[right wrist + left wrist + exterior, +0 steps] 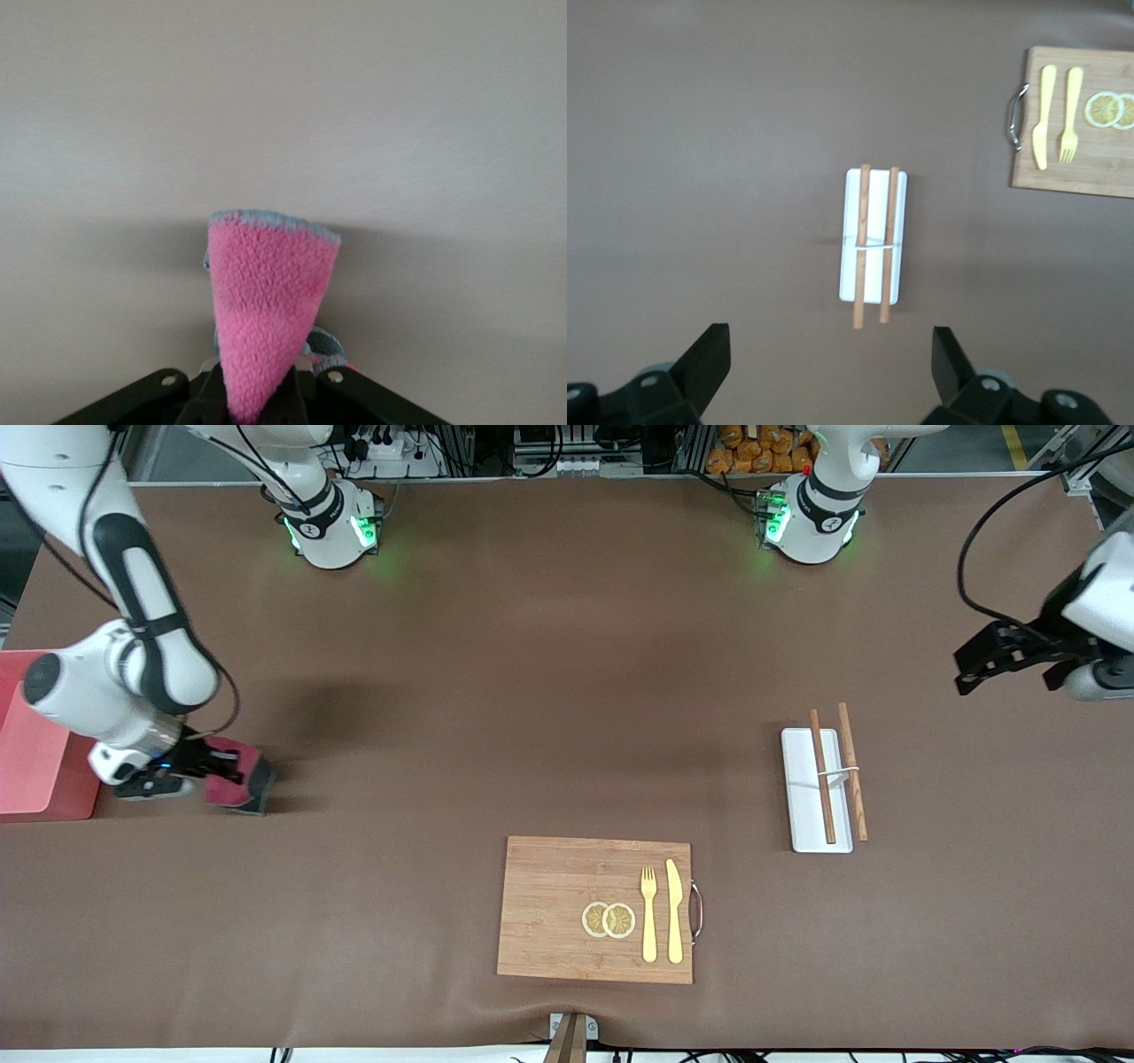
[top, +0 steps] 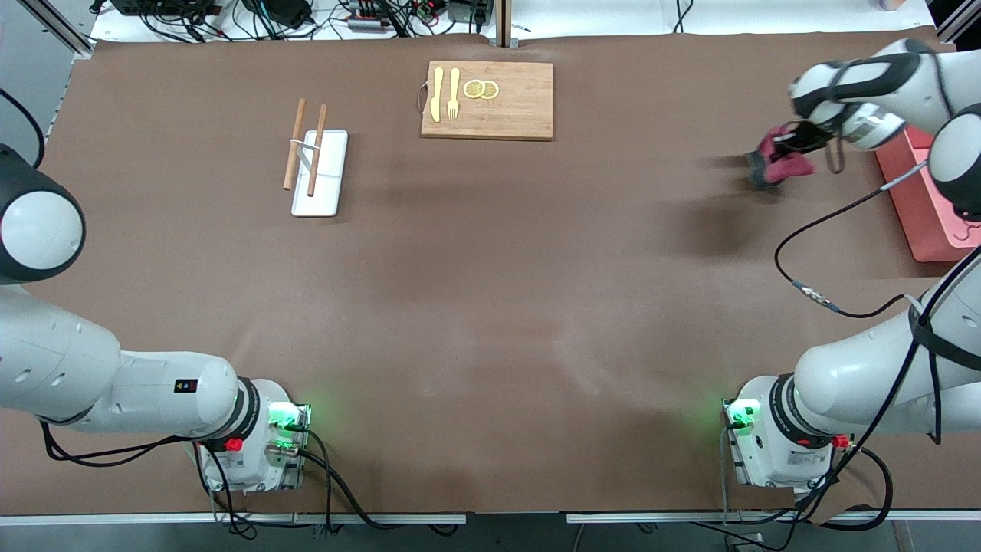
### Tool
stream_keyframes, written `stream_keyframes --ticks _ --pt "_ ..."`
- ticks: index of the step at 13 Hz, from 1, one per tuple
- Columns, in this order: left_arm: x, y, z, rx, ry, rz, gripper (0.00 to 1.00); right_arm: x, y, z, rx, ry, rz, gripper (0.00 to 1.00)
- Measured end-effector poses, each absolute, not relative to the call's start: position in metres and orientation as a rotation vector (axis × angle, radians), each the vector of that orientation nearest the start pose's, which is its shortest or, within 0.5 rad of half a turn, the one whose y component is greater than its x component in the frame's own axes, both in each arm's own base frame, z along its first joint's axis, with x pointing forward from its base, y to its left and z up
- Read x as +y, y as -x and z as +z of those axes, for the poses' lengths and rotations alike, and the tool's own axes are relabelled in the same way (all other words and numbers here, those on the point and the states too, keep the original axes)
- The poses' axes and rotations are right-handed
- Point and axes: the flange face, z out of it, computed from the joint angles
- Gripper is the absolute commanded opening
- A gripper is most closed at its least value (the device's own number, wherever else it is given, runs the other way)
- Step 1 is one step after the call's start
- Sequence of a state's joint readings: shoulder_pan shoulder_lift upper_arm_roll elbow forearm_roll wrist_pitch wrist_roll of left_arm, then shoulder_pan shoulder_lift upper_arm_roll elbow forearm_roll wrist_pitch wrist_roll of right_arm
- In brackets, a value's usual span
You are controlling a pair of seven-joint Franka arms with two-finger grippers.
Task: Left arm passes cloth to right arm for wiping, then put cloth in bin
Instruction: 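Wipe the table with the cloth in the right gripper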
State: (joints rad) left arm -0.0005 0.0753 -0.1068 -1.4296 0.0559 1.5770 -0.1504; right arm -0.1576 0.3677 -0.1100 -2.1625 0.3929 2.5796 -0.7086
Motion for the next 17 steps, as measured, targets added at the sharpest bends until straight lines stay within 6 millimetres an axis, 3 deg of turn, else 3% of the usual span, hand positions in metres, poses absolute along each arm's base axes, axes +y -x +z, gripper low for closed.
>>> stream_keyframes --ticks 2,4,6,8,10,11,17 --pt "-0.058 -0.575 0.647 -0.059 3.1 -0.096 1.0 -0.202 -0.552 0.243 -0.321 3.024 -0.261 0.0" --pt "-0.061 -0.574 0.645 -0.051 3.1 -0.083 1.0 -0.225 -0.554 0.254 -0.39 3.054 -0.271 0.0" --pt "-0.061 -0.572 0.644 -0.052 3.098 -0.061 1.0 -0.223 -0.553 0.249 -0.406 3.049 -0.248 0.0" --pt "-0.06 -0.57 0.644 -0.054 3.097 -0.046 1.0 -0.21 -0.552 0.226 -0.389 3.033 -0.191 0.0" --pt "-0.059 -0.568 0.647 -0.057 3.096 -0.041 1.0 -0.18 -0.558 0.208 -0.295 3.025 -0.138 0.0" --pt "-0.059 -0.566 0.648 -0.058 3.095 -0.042 1.0 -0.155 -0.562 0.203 -0.233 3.022 -0.114 0.0" --pt "-0.06 -0.565 0.651 -0.054 3.095 -0.047 1.0 0.041 -0.577 0.199 0.169 3.004 -0.01 0.0"
